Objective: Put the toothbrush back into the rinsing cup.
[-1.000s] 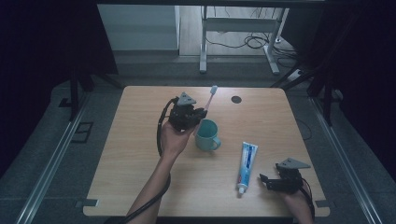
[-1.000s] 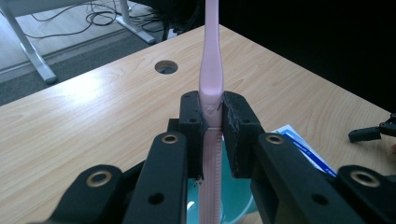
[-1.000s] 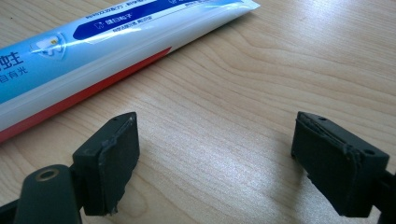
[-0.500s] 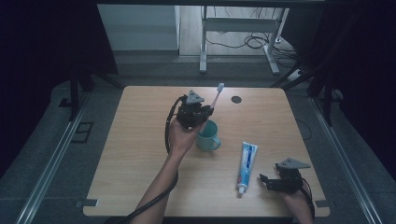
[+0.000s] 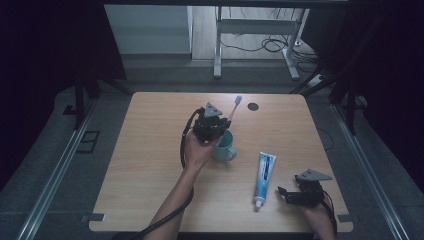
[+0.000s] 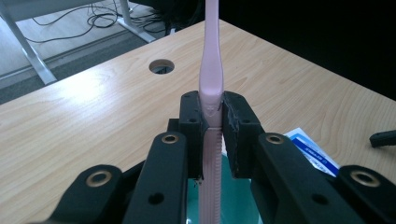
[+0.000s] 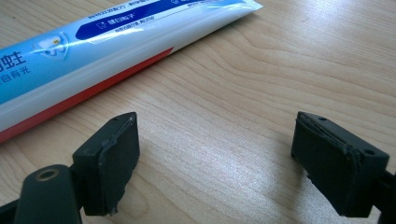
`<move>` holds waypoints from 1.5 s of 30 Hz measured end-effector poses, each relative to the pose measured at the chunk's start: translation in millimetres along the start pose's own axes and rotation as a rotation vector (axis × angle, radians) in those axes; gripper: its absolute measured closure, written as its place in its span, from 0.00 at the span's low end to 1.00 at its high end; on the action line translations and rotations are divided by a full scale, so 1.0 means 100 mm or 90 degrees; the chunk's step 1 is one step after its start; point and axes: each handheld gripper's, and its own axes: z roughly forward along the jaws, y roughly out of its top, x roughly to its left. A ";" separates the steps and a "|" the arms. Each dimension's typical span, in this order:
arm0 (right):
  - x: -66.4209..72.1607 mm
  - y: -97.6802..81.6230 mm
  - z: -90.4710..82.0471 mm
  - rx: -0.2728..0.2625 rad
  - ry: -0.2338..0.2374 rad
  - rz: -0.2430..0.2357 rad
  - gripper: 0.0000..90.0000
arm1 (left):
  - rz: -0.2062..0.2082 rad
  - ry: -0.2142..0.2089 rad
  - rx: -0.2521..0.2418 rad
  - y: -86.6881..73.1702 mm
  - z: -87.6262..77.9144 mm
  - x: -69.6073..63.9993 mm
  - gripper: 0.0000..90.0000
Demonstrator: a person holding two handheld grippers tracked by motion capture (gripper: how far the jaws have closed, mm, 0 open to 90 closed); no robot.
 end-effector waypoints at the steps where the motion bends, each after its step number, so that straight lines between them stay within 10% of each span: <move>1: 0.00 0.00 0.00 0.000 0.000 0.000 0.17 | -0.001 -0.001 0.001 -0.02 0.01 0.00 0.88; 45: 0.00 0.00 0.00 0.000 0.002 -0.002 0.17 | -0.031 -0.012 0.086 -0.44 0.22 0.05 0.87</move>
